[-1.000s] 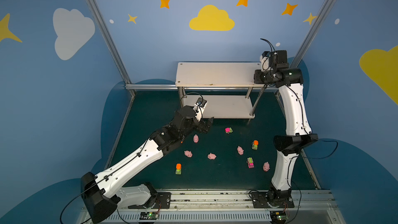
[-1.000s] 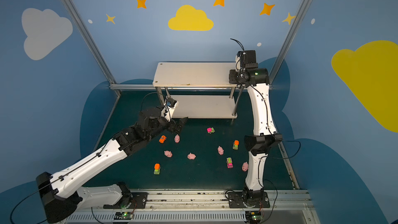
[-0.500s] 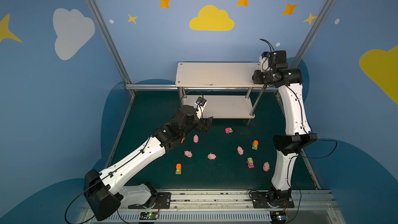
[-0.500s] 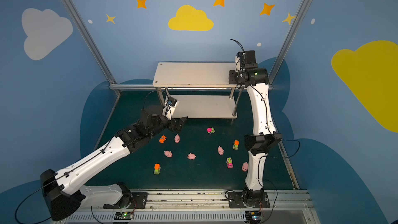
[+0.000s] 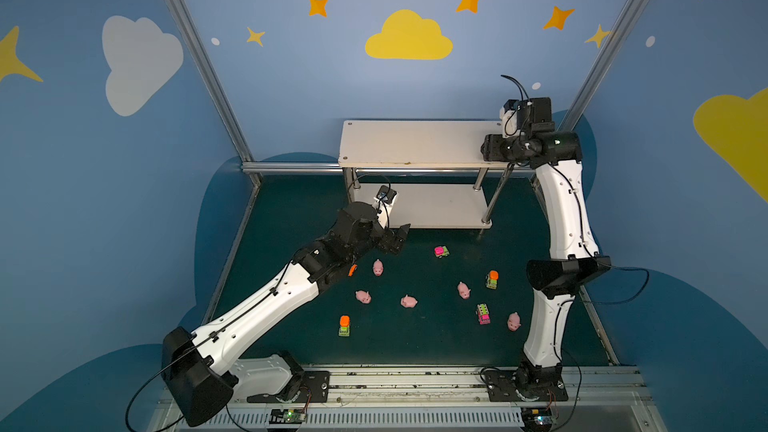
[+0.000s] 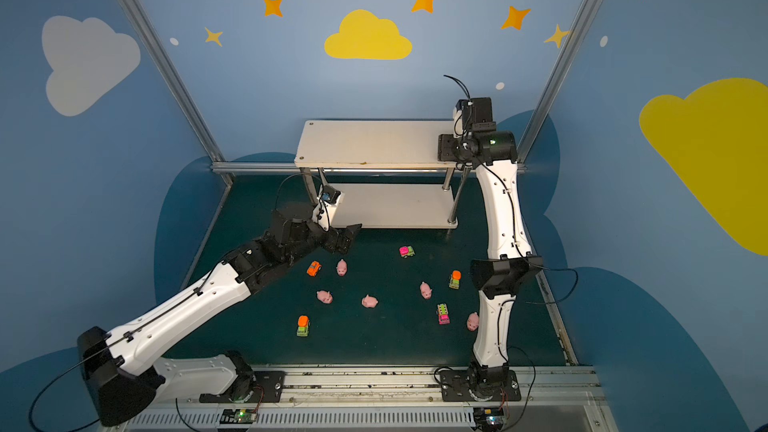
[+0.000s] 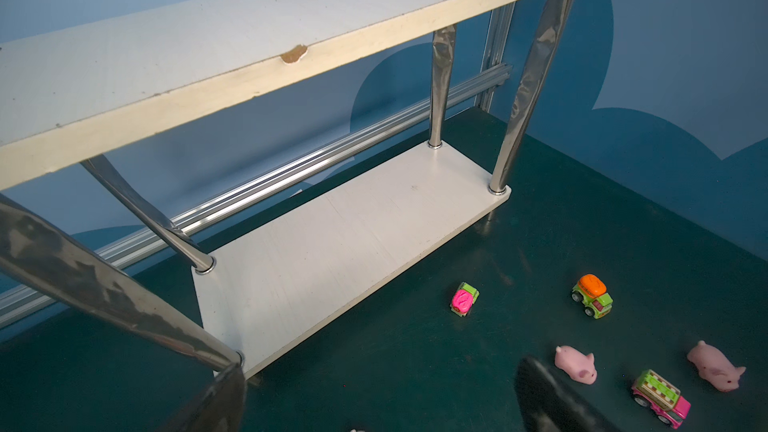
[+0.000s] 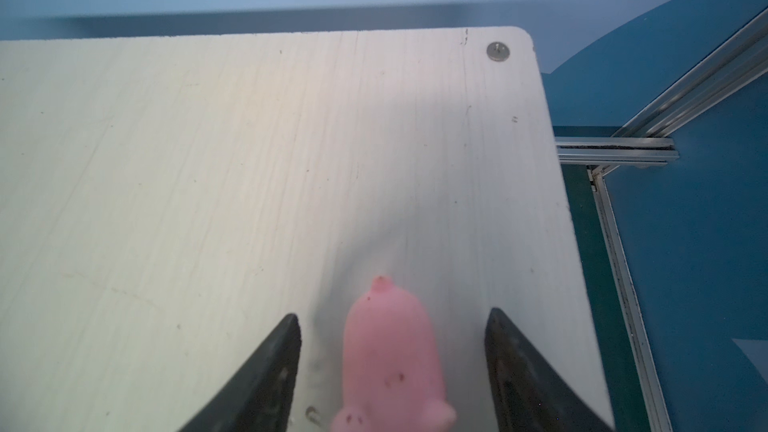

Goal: Place and organize the plastic toys onto the shelf
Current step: 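Lower the pig onto the top shelf and open the right gripper, then move the right gripper down over another pink pig on the table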

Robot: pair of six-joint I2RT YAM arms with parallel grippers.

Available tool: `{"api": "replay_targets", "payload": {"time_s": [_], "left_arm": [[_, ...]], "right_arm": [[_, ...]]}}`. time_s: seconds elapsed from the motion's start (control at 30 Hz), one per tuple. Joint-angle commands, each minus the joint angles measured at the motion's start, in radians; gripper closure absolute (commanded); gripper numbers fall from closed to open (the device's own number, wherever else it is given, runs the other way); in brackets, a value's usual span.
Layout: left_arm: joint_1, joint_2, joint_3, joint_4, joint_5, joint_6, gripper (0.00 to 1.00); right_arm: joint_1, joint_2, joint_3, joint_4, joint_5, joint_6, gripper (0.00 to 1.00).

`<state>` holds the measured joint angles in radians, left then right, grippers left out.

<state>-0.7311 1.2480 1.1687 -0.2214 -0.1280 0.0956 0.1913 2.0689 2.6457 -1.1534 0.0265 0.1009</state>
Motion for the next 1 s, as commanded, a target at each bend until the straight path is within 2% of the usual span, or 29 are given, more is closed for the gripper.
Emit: {"api": "replay_targets", "payload": {"time_s": [0.0, 0.2, 0.4, 0.67, 0.97], "left_arm": [[0.005, -0.025, 0.024, 0.007, 0.004, -0.017, 0.0], [0.003, -0.082, 0.0, 0.005, 0.002, -0.048, 0.0], [-0.01, -0.147, -0.054, -0.002, -0.005, -0.102, 0.0], [-0.036, -0.26, -0.21, -0.015, -0.022, -0.213, 0.0], [-0.103, -0.349, -0.437, 0.058, -0.015, -0.32, 0.0]], "right_arm": [[0.0, -0.082, -0.024, 0.045, -0.024, 0.008, 0.27], [0.016, -0.248, -0.208, 0.137, -0.035, 0.014, 0.23], [0.052, -0.433, -0.428, 0.191, -0.025, 0.029, 0.23], [0.184, -0.736, -0.889, 0.285, 0.035, 0.079, 0.23], [0.339, -0.984, -1.469, 0.425, 0.064, 0.226, 0.23]]}}
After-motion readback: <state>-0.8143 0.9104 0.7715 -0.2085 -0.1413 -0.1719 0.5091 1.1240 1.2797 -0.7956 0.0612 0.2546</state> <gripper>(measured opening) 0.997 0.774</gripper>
